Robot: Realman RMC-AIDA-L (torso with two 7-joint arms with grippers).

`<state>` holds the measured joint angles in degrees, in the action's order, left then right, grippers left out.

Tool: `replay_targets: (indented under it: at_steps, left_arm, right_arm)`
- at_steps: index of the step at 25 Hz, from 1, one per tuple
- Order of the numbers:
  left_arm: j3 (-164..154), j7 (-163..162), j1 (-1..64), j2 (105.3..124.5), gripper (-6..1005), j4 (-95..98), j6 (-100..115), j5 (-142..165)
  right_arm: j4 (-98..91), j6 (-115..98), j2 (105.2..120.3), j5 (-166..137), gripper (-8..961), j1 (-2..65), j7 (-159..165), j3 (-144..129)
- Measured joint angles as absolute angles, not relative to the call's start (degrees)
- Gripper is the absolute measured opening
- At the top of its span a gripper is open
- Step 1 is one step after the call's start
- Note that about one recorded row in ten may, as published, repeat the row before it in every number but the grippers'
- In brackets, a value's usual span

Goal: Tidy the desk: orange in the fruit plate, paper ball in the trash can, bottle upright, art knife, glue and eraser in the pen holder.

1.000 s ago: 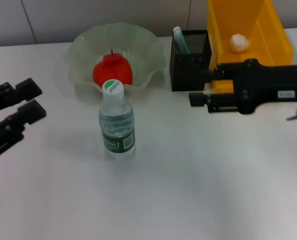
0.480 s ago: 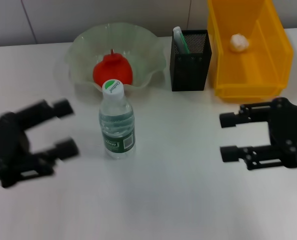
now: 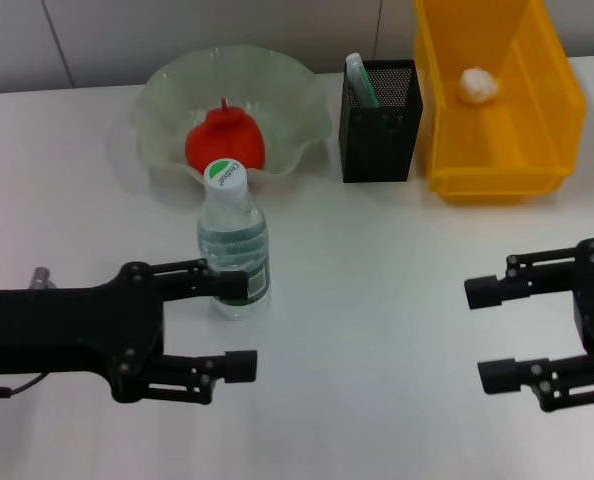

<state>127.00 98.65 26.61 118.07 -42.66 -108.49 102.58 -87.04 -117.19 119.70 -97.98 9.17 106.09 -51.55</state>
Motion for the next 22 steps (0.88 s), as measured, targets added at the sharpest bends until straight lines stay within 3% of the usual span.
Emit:
replay_targets:
  at_steps: [8, 22]
  left_arm:
    - [127.06, 99.26, 27.58, 118.07, 842, -42.39, -108.33, 104.00]
    - [128.05, 100.30, 27.04, 115.81, 842, -42.55, -108.40, 104.11]
  right_arm:
    - [-85.87, -115.54, 119.84, -97.94, 695, 8.92, 104.24, -52.28]
    - [-84.83, -110.49, 119.55, -98.82, 696, 10.07, 103.63, -58.86]
